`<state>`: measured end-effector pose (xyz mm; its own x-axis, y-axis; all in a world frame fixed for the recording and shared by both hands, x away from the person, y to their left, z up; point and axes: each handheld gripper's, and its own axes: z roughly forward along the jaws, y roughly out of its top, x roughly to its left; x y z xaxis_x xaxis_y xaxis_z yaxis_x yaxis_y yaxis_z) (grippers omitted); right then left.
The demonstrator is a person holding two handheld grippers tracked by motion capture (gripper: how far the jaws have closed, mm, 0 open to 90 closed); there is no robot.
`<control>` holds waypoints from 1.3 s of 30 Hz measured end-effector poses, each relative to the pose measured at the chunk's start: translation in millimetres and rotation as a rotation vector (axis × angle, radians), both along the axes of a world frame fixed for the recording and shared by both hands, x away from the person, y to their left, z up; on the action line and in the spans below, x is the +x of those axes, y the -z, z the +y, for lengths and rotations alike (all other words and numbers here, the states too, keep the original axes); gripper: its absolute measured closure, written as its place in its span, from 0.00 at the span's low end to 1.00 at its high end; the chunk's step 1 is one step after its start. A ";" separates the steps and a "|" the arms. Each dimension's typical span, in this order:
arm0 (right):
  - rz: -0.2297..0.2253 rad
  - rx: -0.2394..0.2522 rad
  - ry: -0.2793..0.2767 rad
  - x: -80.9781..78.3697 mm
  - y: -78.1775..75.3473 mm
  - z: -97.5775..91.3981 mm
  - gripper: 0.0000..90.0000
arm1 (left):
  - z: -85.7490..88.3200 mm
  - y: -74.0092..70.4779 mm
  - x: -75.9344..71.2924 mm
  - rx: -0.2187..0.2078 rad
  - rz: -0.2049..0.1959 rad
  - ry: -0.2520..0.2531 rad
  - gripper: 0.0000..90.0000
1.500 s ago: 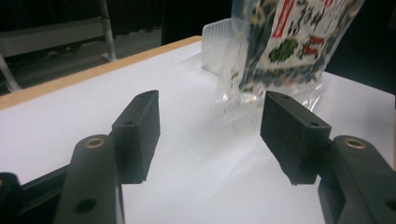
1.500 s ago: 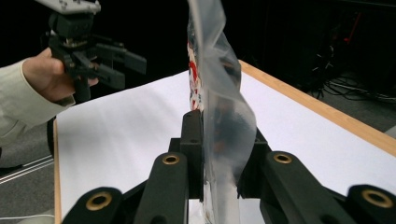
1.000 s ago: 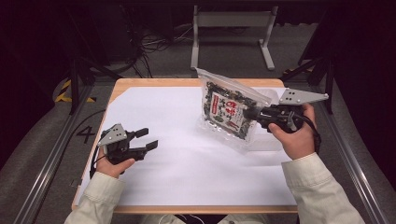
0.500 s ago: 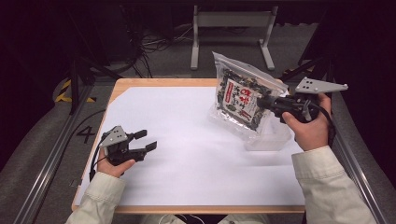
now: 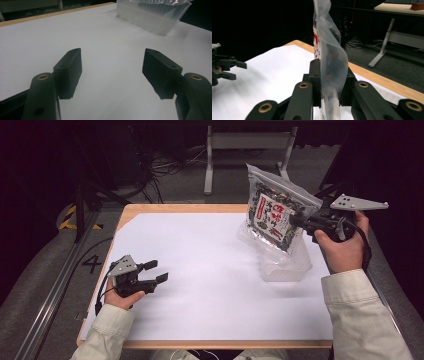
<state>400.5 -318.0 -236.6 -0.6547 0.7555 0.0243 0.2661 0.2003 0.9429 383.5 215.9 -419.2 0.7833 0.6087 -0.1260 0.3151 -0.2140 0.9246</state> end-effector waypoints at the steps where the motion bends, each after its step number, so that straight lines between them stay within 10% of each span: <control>1: 0.000 0.001 0.007 0.6 -0.3 -1.2 0.86 | -0.2 0.1 -0.1 0.000 0.001 0.001 0.37; 39: 0.069 0.027 0.152 21.2 24.6 -43.0 0.86 | -0.7 1.1 1.0 0.012 0.010 0.008 0.36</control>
